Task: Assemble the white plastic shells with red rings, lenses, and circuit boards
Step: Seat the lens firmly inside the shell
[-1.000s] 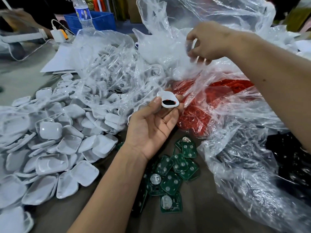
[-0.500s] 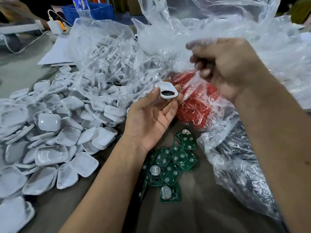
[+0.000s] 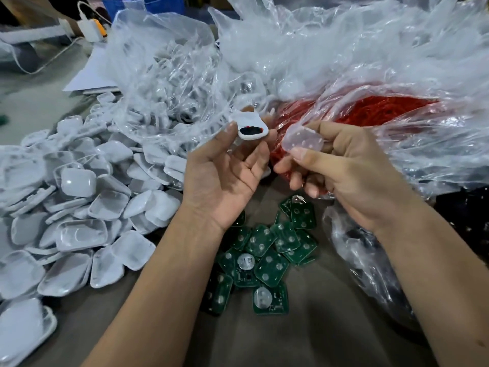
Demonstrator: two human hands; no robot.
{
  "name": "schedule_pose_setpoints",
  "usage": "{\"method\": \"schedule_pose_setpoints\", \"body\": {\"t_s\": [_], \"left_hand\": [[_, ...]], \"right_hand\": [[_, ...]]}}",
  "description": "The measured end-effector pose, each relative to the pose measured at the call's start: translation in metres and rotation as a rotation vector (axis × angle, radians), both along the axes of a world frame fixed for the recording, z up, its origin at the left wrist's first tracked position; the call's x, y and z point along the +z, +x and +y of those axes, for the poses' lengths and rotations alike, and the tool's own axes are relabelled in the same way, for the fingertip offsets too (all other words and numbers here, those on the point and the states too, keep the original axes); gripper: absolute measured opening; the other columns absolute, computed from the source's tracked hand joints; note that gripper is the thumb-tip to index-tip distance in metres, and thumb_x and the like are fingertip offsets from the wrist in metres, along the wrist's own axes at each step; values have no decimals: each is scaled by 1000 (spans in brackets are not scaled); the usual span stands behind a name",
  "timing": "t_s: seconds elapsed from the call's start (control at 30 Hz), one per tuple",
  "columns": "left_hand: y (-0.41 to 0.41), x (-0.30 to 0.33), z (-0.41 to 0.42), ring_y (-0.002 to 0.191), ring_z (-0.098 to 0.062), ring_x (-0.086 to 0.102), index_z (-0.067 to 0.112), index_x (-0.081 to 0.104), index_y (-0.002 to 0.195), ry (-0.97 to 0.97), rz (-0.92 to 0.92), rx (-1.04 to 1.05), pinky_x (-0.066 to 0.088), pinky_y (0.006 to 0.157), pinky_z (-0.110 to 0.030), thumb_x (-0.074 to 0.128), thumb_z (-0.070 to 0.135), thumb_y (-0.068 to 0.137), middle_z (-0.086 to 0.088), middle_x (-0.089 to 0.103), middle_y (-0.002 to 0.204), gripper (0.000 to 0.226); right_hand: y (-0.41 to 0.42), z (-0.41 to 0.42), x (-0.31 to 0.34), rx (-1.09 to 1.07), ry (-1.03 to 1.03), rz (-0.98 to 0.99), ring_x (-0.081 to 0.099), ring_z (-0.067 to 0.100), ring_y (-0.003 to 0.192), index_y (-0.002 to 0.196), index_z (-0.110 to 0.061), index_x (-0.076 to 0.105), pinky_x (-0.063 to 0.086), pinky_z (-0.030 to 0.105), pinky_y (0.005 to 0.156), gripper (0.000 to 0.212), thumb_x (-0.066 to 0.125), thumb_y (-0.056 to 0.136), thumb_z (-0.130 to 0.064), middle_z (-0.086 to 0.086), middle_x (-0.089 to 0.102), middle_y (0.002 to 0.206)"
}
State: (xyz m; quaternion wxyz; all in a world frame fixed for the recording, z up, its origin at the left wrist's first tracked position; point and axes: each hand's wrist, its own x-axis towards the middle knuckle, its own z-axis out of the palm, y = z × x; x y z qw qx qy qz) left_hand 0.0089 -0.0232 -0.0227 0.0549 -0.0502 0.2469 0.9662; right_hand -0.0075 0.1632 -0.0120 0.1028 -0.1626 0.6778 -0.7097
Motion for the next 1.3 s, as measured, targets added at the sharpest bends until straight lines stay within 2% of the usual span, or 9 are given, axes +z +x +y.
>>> {"method": "schedule_pose_setpoints", "body": {"t_s": [0.17,0.27,0.37,0.5,0.6,0.67,0.77,0.87,1.3], "left_hand": [[-1,-3,1,93,-31,73,-2,55,131,-46,27,-14,58,83,-28,58,14,90,-23,70,117,44],[-1,-4,0,94,-30,72,0,57,132,-65,36,-38,60,80,-27,59,15,89,-21,71,115,45],[0,-5,0,92,-29,72,1,64,124,-86,46,-78,60,78,-27,62,14,87,-21,72,114,39],[0,-5,3,87,-28,72,0,62,130,-168,26,-130,61,76,-27,60,15,86,-22,72,109,47],[0,-5,4,80,-29,74,1,64,121,-205,12,-192,62,73,-27,57,15,86,-20,72,97,38],[0,-5,4,77,-29,74,2,68,107,-224,7,-225,62,71,-27,59,16,86,-20,73,94,27],[1,-4,3,74,-28,72,4,75,100,-244,13,-293,61,67,-27,59,18,87,-22,73,95,25],[2,-3,4,77,-28,71,3,68,117,-237,35,-361,61,69,-26,59,18,88,-24,71,102,34],[2,-4,3,75,-29,71,3,63,117,-237,66,-389,61,68,-27,64,18,83,-18,72,96,36]], "right_hand": [[-1,-4,-3,19,-28,14,68,22,66,110,3,67,47,24,46,15,54,104,2,18,77,89],[-2,-4,-6,-105,-8,78,67,23,61,108,1,64,46,25,44,14,51,107,-3,15,77,85],[-4,-2,-7,-235,-30,153,67,26,57,107,0,59,44,26,42,6,59,104,-6,13,77,82],[-5,-1,-5,-304,-80,239,59,24,58,93,-16,75,45,27,45,9,76,93,-7,8,73,75],[-4,-1,-3,-276,-97,269,54,25,58,97,-21,82,43,27,47,15,76,93,-8,13,74,81],[-3,-1,0,-247,-108,292,57,20,58,102,-19,80,43,23,46,14,76,93,-9,7,76,81],[1,-2,5,-269,-57,381,70,14,59,98,-12,74,52,20,52,10,80,90,-11,3,78,80],[4,-4,7,-285,36,448,73,22,60,93,-8,73,60,34,58,11,83,88,-12,3,78,79],[4,-3,7,-301,218,501,71,17,66,86,-17,76,57,25,61,9,84,86,-14,-3,76,77]]}}
